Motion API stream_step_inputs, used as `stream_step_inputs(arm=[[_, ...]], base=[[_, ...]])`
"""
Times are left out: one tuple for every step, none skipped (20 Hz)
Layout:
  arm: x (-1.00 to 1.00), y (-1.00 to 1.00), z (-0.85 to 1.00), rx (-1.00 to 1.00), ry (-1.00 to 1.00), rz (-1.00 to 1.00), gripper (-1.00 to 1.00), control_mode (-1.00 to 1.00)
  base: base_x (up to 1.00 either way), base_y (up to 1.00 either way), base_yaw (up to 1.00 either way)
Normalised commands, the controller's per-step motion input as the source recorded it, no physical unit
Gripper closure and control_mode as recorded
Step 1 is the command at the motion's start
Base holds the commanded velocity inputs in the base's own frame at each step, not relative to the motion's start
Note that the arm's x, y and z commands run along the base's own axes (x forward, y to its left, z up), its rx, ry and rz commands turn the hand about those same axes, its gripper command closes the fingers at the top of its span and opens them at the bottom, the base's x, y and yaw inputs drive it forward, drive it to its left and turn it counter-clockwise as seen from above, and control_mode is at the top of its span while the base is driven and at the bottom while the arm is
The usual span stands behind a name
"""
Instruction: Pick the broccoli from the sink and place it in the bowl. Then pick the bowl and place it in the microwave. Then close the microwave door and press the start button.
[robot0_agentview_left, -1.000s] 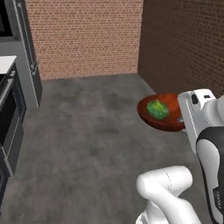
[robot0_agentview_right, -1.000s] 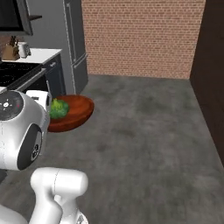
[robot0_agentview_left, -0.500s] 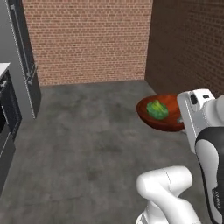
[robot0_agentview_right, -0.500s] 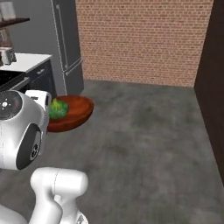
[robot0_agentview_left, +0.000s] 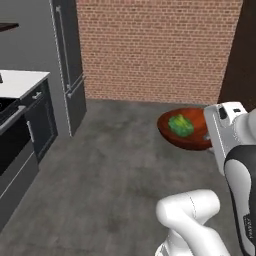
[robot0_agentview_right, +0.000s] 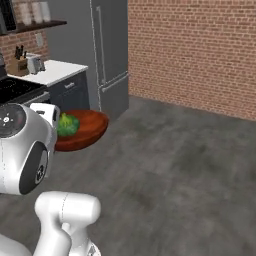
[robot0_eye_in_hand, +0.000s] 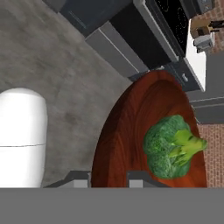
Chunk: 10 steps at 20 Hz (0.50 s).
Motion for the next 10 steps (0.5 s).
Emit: stream_step_inputs(arm=[[0.0, 0.0, 0.0, 0.0, 0.0, 0.0, 1.0, 1.0], [0.0, 0.0, 0.0, 0.0, 0.0, 0.0, 1.0, 1.0], [0.0, 0.0, 0.0, 0.0, 0.0, 0.0, 1.0, 1.0], [0.0, 0.0, 0.0, 0.0, 0.0, 0.0, 1.0, 1.0], [0.0, 0.0, 0.0, 0.0, 0.0, 0.0, 1.0, 1.0], [0.0, 0.0, 0.0, 0.0, 0.0, 0.0, 1.0, 1.0], [0.0, 0.0, 0.0, 0.0, 0.0, 0.0, 1.0, 1.0], [0.0, 0.0, 0.0, 0.0, 0.0, 0.0, 1.0, 1.0], [0.0, 0.0, 0.0, 0.0, 0.0, 0.0, 1.0, 1.0], [0.0, 0.0, 0.0, 0.0, 0.0, 0.0, 1.0, 1.0]], base=[[0.84, -0.49, 0.73], [0.77, -0.47, 0.74], [0.71, -0.46, 0.76], [0.69, -0.46, 0.77], [0.66, -0.45, 0.77], [0.61, -0.47, 0.77], [0.57, -0.48, 0.78], [0.55, -0.48, 0.78], [0.55, -0.48, 0.79], [0.53, -0.47, 0.79]])
